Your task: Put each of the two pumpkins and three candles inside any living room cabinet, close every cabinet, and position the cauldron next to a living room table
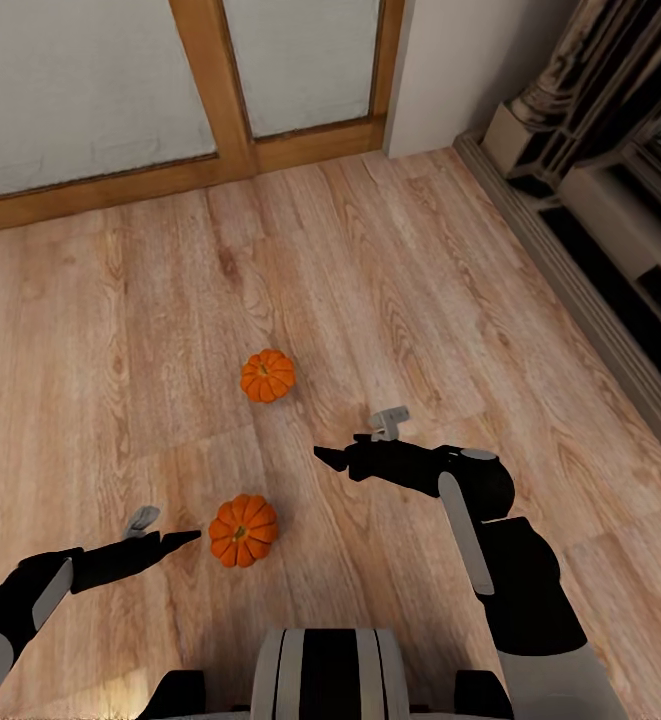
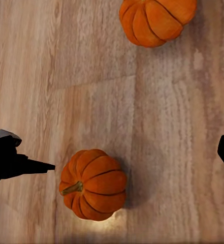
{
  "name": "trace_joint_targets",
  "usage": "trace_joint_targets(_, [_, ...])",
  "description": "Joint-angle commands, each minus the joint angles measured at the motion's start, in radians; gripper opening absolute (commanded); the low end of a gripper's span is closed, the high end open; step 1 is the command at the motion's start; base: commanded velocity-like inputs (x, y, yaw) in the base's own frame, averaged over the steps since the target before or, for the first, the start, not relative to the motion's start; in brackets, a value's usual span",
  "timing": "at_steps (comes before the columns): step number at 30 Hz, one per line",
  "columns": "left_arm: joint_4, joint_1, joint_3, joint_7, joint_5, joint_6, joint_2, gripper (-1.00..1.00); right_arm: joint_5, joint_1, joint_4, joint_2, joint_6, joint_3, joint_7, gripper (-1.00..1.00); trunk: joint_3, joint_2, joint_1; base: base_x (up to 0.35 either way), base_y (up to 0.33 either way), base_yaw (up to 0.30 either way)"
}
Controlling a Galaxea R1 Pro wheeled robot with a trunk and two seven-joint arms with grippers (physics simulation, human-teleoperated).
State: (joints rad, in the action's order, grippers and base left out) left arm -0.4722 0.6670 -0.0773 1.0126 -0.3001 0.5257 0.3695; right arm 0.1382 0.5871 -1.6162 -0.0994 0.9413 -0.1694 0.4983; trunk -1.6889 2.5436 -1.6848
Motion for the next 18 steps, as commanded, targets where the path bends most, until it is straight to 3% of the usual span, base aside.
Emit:
trace_joint_targets(1, [0.001, 0.000, -0.001, 0.002, -0.004, 0.008, 0.001, 1.00, 0.008, 0.000, -0.001, 0.000, 0.007, 0.001, -0.003, 1.00, -0.004, 0.000, 0.000, 0.000, 0.000, 0.000])
trace_joint_targets(18, [0.003, 0.000, 0.003, 0.002, -0.003, -0.010, 0.000, 1.00, 0.008, 0.000, -0.001, 0.000, 0.008, -0.004, -0.003, 1.00, -0.012, 0.001, -0.001, 0.000, 0.000, 0.000])
